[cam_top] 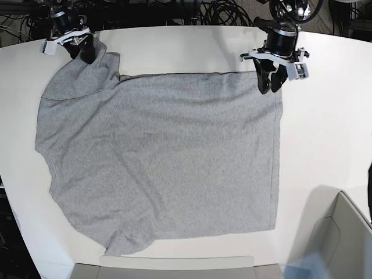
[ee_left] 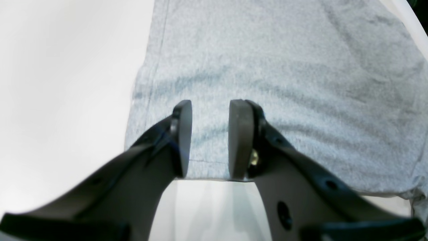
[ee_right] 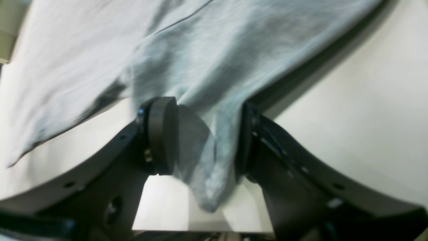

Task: Fold the T-shirt properly
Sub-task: 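Lower both grippers to the shirt's shoulder corners and pinch them, then pull both held corners away from the shirt to straighten it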

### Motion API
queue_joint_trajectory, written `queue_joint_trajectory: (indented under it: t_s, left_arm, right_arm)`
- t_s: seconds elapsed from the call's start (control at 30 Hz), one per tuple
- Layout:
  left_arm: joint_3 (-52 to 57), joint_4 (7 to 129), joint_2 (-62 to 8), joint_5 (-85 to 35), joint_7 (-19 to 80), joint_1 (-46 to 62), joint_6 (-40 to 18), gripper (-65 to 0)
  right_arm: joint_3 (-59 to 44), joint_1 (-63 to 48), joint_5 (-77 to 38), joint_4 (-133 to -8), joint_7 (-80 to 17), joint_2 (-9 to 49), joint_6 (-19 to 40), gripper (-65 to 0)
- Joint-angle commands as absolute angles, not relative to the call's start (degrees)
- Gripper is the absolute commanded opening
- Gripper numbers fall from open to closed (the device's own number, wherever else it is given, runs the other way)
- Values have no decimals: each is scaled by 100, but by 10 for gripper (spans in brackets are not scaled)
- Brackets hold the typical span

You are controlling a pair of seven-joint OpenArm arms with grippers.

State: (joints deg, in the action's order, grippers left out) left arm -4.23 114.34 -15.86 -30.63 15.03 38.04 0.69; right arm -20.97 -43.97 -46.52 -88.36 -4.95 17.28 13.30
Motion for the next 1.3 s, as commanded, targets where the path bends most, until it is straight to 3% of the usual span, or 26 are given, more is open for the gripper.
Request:
queue_joint_trajectory:
  t_s: [0.0, 0.3, 0.53, 0.93, 1.03, 1.13, 1.27]
  left_arm:
    - [-418, 11459, -1596, -3248, 1402, 3767, 48, -453]
    - [831, 10448, -1596, -6035, 2545, 3345, 66, -453]
    - [1262, 9613, -1604, -6035, 2897, 3257, 57, -454]
    - [286, 9191, -1613, -5974, 2932, 2879, 57, -457]
    - [356, 8945, -1604, -5719, 2932, 2791, 57, -503]
    - [382, 8822, -1604, -5560, 2853, 2791, 57, -633]
    - [716, 8919, -1596, -5543, 2888, 2897, 48, -650]
  right_arm:
    - [-2167, -4462, -4549, -8822, -734, 1780, 1086, -376]
    - [-2185, -4470, -4549, -8831, -734, 1833, 1086, -376]
    - [-2176, -4462, -4549, -8831, -734, 1903, 1095, -376]
    - [-2158, -4444, -4549, -8831, -734, 1938, 1095, -377]
    - [-2176, -4444, -4532, -8963, -743, 1938, 1095, -462]
    - [-2193, -4462, -4549, -9174, -743, 1938, 1086, -636]
    - [-2378, -4532, -4514, -9402, -743, 1930, 1103, -650]
